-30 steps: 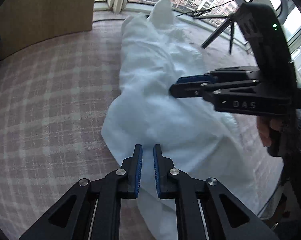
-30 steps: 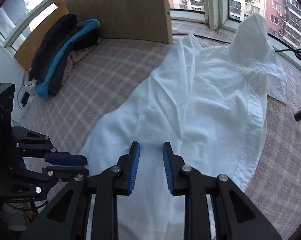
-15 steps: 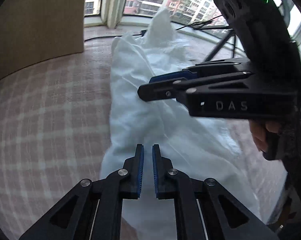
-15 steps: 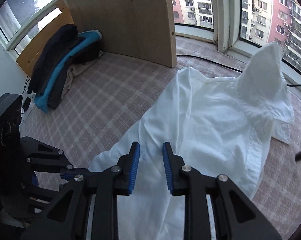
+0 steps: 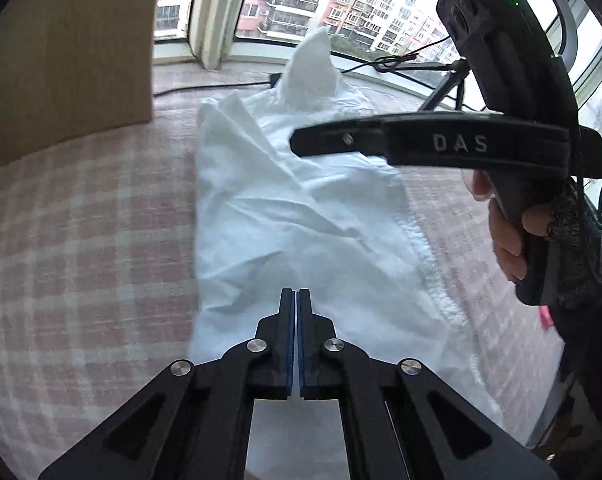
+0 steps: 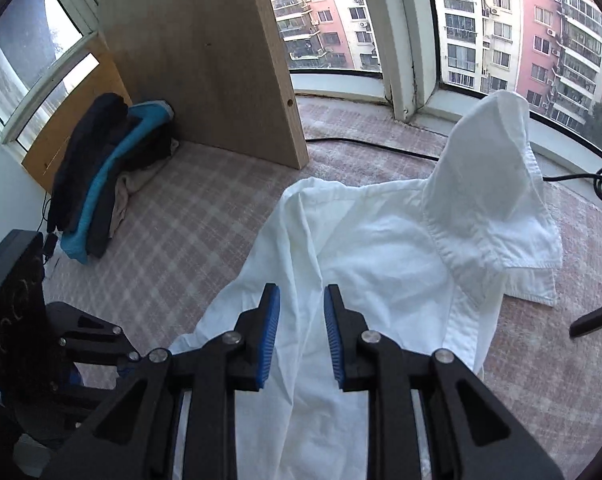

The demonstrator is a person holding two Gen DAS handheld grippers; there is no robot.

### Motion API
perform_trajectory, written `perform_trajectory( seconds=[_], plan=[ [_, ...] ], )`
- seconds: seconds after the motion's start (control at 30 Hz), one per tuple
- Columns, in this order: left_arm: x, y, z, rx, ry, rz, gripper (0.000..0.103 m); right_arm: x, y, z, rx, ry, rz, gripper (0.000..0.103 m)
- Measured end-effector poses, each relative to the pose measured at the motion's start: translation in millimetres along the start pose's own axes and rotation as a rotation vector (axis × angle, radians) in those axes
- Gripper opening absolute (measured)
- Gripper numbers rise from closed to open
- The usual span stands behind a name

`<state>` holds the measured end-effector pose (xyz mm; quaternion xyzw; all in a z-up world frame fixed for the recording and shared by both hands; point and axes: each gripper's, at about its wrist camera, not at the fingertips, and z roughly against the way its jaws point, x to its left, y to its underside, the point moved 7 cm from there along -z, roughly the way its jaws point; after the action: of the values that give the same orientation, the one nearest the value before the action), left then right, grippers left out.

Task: Fold clothes

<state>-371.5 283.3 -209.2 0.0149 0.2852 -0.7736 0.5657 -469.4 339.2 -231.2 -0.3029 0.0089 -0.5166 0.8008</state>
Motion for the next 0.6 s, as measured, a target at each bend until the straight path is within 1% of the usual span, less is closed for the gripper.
perform_trajectory(
  seconds=[0.03, 0.1, 0.13, 0.2, 0.27, 0.33, 0.4, 0.43, 0.5, 0.53, 0.6],
  plan=[
    [-7, 3, 0, 0.01, -0.009, -0.032, 0.003, 1, -1, 5, -0.006, 0.011, 0.009, 0.022],
    [-12, 7, -6, 0.034, -0.076, -0.111, 0.004, 5, 3, 20, -0.022, -0.017, 0.008, 0.022],
    [-12, 9, -10, 0.049, -0.086, -0.12, 0.004, 4, 8, 25, -0.02, -0.02, 0.003, 0.022],
    [-9, 14, -10, 0.056, -0.067, -0.087, 0.004, 3, 17, 36, -0.018, -0.022, -0.003, 0.022],
    [-8, 21, -3, 0.058, -0.062, -0.081, 0.004, 1, 34, 54, -0.024, -0.006, 0.002, 0.022],
    [-9, 19, 11, 0.048, -0.061, -0.089, 0.005, -3, 57, 77, -0.038, -0.011, -0.021, 0.022],
    [-6, -2, 22, 0.011, -0.08, -0.091, 0.004, -4, 81, 96, -0.052, -0.041, -0.067, 0.022],
    [-4, -17, 24, -0.008, -0.081, -0.08, 0.004, -2, 94, 100, -0.045, -0.054, -0.084, 0.022],
    [-3, -50, 20, -0.035, -0.079, -0.063, 0.003, 3, 115, 102, -0.029, -0.029, -0.083, 0.022],
    [-5, -64, 16, -0.042, -0.09, -0.076, 0.003, 7, 122, 100, -0.025, -0.017, -0.08, 0.022],
    [-1, -85, -2, -0.04, -0.14, -0.102, 0.004, 11, 134, 99, -0.021, 0.001, -0.081, 0.022]
  ],
)
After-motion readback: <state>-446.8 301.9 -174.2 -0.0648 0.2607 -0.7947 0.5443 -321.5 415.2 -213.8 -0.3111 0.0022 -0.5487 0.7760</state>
